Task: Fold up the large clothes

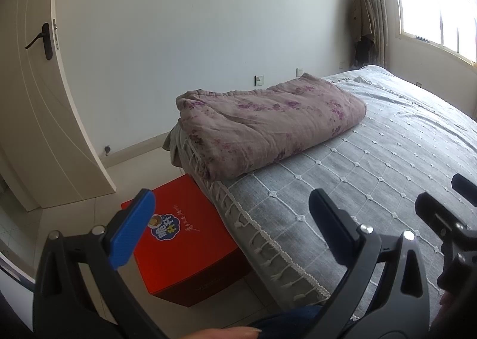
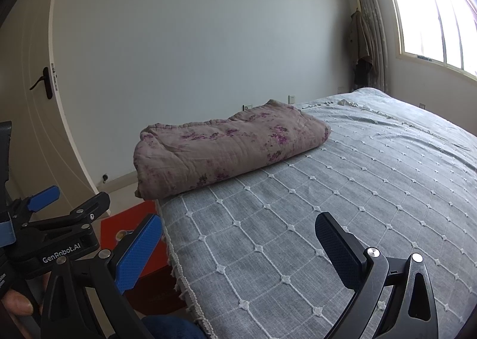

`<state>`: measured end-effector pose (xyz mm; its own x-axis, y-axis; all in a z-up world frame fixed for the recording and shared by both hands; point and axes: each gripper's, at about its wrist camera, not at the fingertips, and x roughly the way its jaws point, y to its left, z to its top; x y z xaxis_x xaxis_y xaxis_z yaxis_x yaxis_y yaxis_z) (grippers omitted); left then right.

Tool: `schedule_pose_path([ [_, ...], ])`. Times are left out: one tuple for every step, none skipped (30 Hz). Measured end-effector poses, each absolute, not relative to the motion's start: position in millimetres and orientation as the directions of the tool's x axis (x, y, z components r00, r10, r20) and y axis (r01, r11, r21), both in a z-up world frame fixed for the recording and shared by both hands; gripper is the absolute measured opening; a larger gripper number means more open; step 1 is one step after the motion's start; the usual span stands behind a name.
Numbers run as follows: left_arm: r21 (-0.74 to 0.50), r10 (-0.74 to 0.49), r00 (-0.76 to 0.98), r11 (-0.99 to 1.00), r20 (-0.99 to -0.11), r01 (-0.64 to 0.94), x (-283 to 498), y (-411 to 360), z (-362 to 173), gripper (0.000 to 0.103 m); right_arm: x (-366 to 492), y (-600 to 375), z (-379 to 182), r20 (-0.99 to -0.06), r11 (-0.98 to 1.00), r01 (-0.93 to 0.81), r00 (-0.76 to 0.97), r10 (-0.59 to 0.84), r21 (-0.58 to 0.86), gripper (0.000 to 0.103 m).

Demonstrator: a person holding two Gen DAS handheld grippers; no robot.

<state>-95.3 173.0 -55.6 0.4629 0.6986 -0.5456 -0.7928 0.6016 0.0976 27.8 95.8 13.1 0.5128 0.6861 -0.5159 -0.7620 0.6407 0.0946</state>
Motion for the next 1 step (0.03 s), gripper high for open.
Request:
schedule_pose_path([
  [0.097,0.698,0.463,0.602,-0.546,-0.793,-95.3,173.0,-55.7,0.102,27.6,96.0,13.0,-0.516,0.641,-0.762,0.513,0.686,0.095,0.103],
])
